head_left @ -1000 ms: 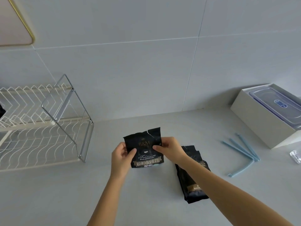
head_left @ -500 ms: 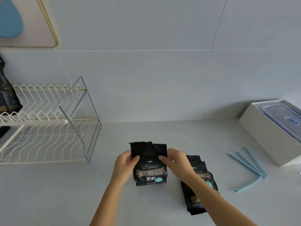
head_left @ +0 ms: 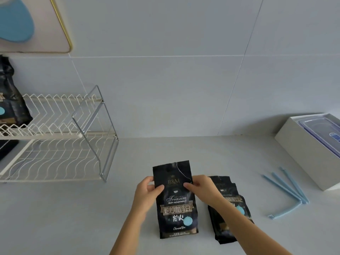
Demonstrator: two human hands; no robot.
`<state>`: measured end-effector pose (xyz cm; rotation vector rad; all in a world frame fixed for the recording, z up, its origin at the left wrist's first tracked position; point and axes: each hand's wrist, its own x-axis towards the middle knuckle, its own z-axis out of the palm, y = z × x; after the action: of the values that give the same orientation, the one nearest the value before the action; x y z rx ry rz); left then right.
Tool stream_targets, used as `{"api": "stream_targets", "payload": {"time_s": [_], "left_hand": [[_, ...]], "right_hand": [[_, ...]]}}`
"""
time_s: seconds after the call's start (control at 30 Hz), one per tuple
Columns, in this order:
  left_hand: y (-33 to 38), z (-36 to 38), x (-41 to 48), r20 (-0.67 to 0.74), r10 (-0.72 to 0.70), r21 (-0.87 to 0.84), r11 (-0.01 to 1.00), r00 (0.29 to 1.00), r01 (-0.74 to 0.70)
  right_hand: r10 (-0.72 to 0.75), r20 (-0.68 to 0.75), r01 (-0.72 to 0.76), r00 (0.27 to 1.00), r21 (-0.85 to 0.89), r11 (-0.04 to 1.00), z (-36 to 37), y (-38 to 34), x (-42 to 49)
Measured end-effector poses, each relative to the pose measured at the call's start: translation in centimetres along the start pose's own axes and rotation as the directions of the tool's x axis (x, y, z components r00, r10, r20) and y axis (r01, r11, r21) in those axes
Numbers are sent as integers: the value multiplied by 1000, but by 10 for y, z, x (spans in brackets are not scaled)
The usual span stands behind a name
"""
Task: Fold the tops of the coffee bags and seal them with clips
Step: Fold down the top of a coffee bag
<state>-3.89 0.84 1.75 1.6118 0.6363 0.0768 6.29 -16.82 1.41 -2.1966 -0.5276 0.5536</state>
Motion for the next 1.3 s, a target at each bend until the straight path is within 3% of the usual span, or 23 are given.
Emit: {"api": "stream_targets", "payload": {"time_s": [0.13, 0.27, 0.4, 0.57, 0.63, 0.7, 0.77, 0.83, 0.9, 1.0, 1.3], "left_hand": [[1, -9, 5, -1, 59, -89, 994, 998, -59], [-10, 11, 3, -98, -11, 42, 999, 995, 15], [-14, 9, 1, -241, 125, 26, 992, 962, -122], [-11, 4, -1, -135, 264, 77, 964, 955, -256], [-13, 5, -1, -86, 285, 116, 955, 955, -274], [-17, 4, 1, -50, 288, 148, 949, 956, -278], [-21, 5, 4, -14, 290, 192, 940, 957, -282], [-27, 9, 7, 4, 290, 268, 922, 957, -281], [-35, 14, 7, -13, 251, 322, 918, 968, -234], [-46, 18, 4, -11, 184, 279, 945, 983, -173], [-48, 36, 4, 64, 140, 49, 989, 988, -143]], "right_hand": [[-75, -42, 80, 996, 136, 988, -6, 9, -4], [-17, -96, 5, 995, -117, 993, 5, 16, -5], [-101, -168, 99, 981, -17, 995, 1, 12, -5], [-165, -401, 221, 901, 98, 970, 1, 3, -13], [-220, -451, 277, 865, 63, 959, -2, 3, -15], [-340, -422, 340, 840, -78, 937, -5, 3, -15], [-374, -289, 336, 881, -172, 926, -5, 7, -13], [-301, -113, 268, 947, -240, 933, -1, 20, -11], [-175, -19, 169, 984, -171, 971, 8, 33, -14], [-83, -84, 82, 993, -11, 997, 19, 46, -19], [-29, -143, 38, 989, 63, 997, -3, 54, -15]]}}
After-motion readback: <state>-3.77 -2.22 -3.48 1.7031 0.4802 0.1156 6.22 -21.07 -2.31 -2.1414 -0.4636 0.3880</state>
